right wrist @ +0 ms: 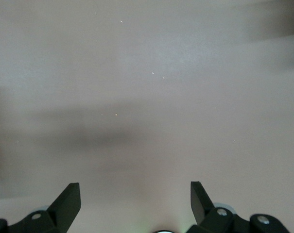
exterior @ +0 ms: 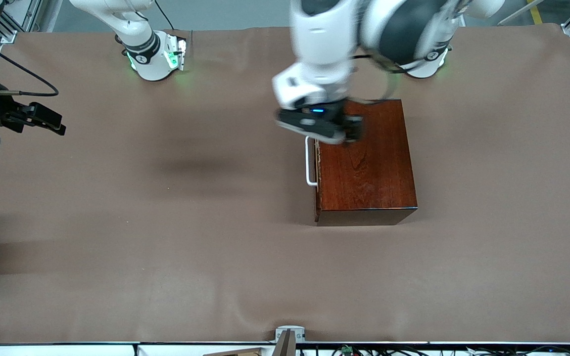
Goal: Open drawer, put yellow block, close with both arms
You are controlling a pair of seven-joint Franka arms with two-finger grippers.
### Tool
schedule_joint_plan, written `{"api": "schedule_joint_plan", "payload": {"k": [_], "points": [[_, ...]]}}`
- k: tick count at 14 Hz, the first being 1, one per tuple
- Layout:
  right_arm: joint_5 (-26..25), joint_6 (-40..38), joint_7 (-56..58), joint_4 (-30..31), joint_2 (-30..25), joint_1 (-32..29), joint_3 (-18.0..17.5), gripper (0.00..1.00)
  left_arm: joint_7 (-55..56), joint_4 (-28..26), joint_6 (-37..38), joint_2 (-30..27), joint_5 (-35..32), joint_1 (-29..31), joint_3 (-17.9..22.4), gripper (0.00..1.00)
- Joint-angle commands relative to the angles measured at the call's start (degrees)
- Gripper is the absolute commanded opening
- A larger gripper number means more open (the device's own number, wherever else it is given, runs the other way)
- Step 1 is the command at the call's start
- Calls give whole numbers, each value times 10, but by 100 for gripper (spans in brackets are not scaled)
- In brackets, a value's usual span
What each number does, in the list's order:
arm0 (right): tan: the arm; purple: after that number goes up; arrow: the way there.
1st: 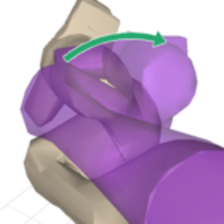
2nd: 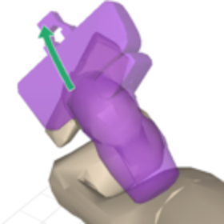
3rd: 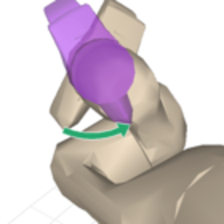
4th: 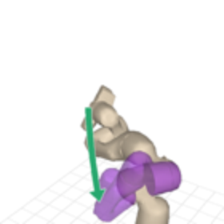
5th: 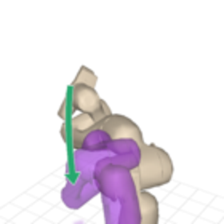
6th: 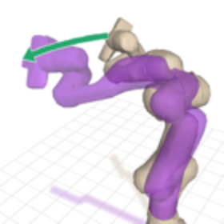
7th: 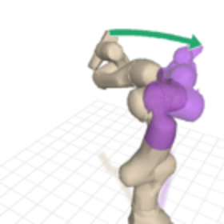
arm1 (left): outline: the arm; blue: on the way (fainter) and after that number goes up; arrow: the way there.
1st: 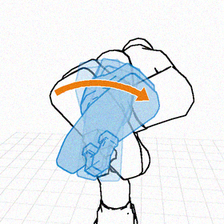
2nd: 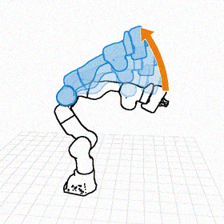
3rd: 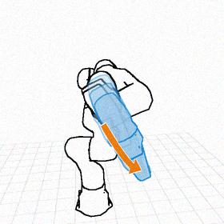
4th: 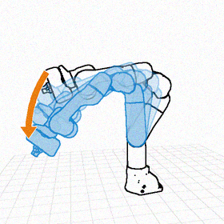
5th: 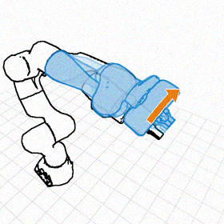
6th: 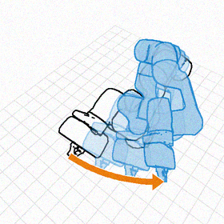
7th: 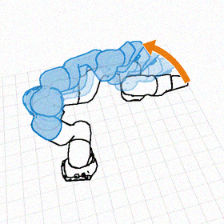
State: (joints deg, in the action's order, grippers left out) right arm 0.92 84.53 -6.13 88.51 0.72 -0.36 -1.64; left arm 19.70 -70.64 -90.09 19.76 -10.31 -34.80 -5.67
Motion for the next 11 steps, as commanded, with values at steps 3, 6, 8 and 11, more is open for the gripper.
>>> {"api": "schedule_joint_plan", "payload": {"k": [3,6,8,11], "points": [[7,3,2,2,-1,-6,-3,100,38,-29,46,-67,20,97,-3,100],[7,3,2,2,2,-6,-3,100,34,-32,75,-82,43,178,-4,100],[7,3,2,2,2,-6,-2,100,33,-42,76,-90,78,242,-5,100],[7,3,2,2,2,-6,-3,100,11,-56,71,-96,100,303,-7,100]]}}
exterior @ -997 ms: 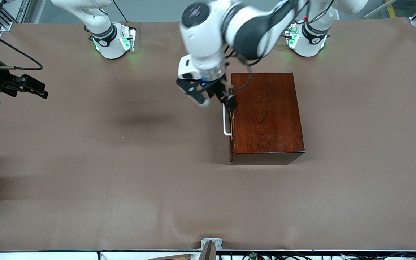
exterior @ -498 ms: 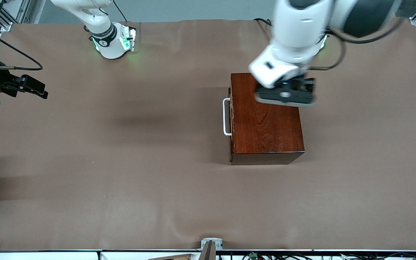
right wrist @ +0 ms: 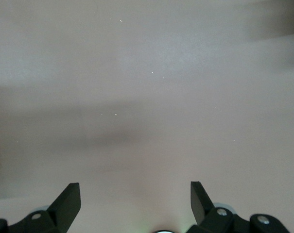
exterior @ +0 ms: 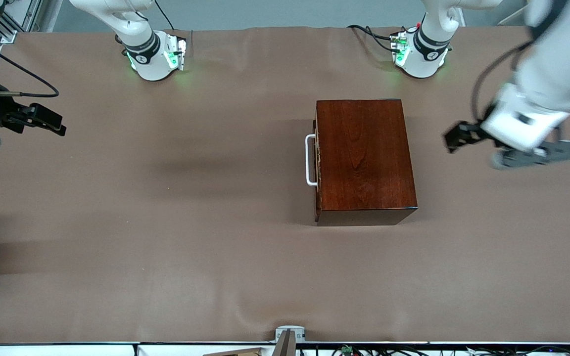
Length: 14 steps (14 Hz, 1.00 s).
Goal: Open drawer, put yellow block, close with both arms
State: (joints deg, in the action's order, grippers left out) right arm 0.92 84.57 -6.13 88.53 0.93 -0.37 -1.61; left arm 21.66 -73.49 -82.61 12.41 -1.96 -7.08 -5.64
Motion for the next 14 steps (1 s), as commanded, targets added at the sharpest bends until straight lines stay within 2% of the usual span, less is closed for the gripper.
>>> {"api": "schedule_joint_plan", "payload": {"k": [1,7,10,14], "points": [[7,2,2,1,-1,-6,-3,100,-44,-32,-8,-29,17,35,-8,100],[7,2,2,0,-1,-6,-3,100,-181,-72,-45,-53,25,97,-3,100],[7,2,2,0,-1,-6,-3,100,-182,-128,-76,-94,27,98,2,100],[7,2,2,1,-1,-6,-3,100,-182,-135,-81,-98,27,98,-1,100]]}}
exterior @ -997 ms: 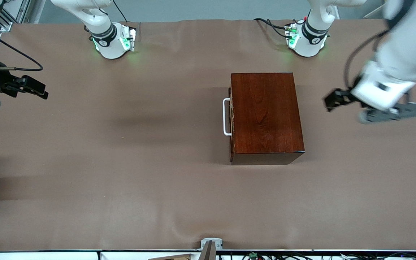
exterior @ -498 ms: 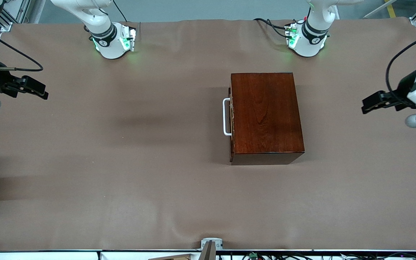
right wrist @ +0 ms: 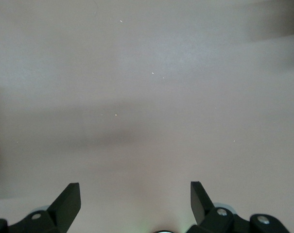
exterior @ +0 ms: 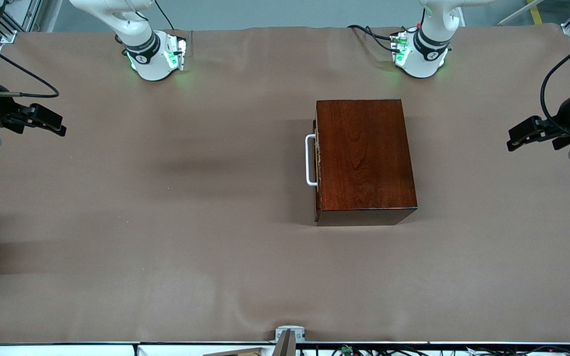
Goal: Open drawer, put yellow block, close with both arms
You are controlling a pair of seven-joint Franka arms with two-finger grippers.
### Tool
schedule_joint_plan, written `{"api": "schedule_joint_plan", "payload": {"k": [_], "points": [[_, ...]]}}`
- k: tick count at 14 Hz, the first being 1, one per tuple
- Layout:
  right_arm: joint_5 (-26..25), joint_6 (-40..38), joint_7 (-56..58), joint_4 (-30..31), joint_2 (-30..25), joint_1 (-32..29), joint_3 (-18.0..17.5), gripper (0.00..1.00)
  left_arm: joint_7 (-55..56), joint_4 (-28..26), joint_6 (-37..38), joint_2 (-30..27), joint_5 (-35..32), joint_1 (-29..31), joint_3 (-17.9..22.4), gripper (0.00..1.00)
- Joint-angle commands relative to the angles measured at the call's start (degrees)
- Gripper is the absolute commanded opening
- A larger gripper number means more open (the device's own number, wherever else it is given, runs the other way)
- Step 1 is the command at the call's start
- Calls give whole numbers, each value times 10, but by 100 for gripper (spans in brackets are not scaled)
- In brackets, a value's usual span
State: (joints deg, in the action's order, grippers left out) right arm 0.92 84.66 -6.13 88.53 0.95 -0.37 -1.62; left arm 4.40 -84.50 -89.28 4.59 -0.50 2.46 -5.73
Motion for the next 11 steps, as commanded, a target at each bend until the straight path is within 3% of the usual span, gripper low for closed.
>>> {"api": "schedule_joint_plan", "payload": {"k": [1,11], "points": [[7,1,2,1,-2,-6,-2,100,-10,-25,-14,-19,12,2,0,100],[7,1,2,1,-1,-6,-2,100,-10,-21,-13,-16,8,-1,-2,100]]}}
